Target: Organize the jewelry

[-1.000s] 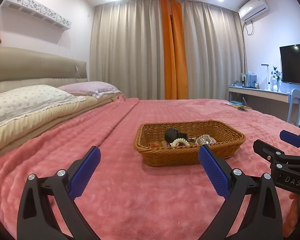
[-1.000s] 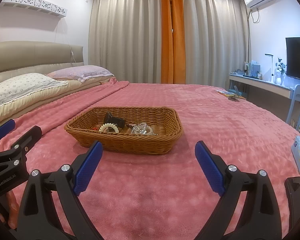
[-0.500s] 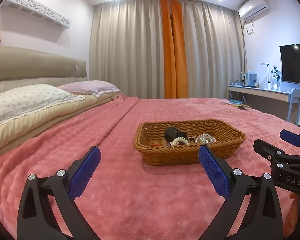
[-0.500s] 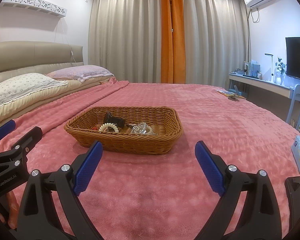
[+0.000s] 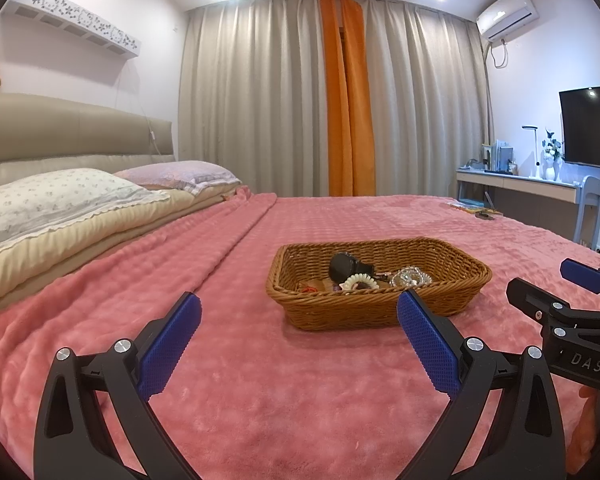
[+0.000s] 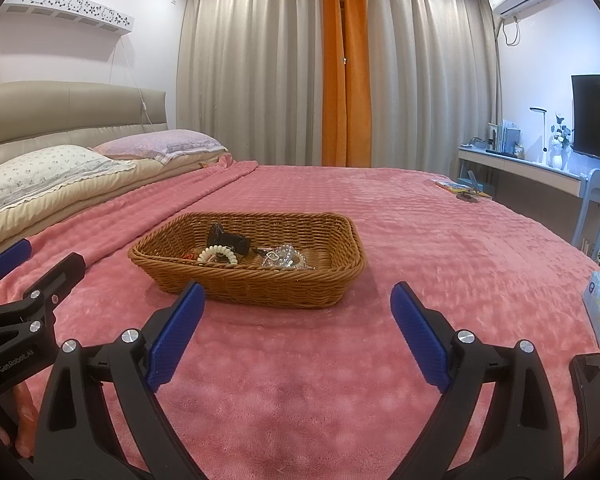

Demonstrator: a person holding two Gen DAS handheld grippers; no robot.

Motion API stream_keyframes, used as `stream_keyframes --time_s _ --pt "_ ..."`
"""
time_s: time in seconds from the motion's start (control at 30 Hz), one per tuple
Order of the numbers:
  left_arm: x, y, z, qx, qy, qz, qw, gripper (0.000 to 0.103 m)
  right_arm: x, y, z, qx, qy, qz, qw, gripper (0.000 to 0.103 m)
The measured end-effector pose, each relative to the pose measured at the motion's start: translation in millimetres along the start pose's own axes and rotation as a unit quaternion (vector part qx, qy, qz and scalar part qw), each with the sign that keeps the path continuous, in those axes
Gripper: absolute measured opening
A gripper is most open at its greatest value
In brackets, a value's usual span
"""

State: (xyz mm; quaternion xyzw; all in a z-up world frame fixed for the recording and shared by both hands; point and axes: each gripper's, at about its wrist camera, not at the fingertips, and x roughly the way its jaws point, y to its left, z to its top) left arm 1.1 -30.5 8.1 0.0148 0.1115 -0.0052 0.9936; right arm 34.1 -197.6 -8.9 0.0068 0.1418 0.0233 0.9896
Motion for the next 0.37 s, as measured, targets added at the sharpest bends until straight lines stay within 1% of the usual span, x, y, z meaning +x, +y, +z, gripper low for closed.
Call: stream_keyframes --time_s 0.2,0.37 --pt "-1.6 4.4 0.3 -0.008 0.003 -0.006 0.9999 0.095 -0.1 -0.4 -0.3 0.000 0.000 0.000 1.000 0.091" --pt "-3.0 1.7 1.5 0.000 0.000 -0.009 1.0000 0.095 0.0 -0.6 -0.4 0.000 0.000 0.001 1.000 0.091"
